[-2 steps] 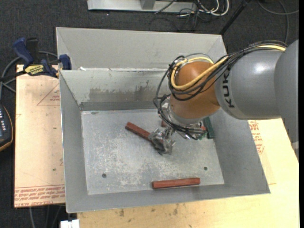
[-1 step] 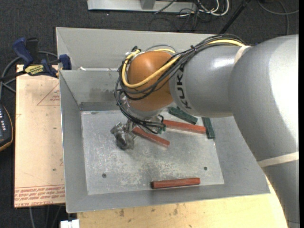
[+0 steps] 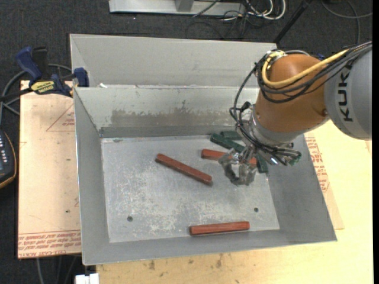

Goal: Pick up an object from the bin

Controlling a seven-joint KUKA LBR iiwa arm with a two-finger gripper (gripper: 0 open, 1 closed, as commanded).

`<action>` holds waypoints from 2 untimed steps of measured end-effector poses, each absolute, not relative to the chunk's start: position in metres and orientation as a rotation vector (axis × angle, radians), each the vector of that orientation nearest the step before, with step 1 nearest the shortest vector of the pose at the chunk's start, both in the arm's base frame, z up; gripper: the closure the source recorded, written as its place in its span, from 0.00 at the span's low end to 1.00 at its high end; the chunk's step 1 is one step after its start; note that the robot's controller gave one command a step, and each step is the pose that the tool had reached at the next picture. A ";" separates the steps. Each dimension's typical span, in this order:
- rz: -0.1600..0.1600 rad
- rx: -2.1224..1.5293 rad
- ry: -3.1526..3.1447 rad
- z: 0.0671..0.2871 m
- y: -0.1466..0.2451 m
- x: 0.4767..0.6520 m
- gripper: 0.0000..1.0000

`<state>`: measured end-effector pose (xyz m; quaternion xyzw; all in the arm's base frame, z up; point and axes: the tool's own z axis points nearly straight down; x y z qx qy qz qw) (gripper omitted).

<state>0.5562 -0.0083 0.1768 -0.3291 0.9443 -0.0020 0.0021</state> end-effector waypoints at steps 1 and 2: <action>-0.004 -1.258 2.876 0.157 -0.107 0.570 1.00; 0.001 -1.266 2.872 0.157 -0.102 0.570 0.00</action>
Offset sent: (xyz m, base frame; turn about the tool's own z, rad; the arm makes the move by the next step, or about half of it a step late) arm 0.0129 -0.0943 -0.0193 -0.1635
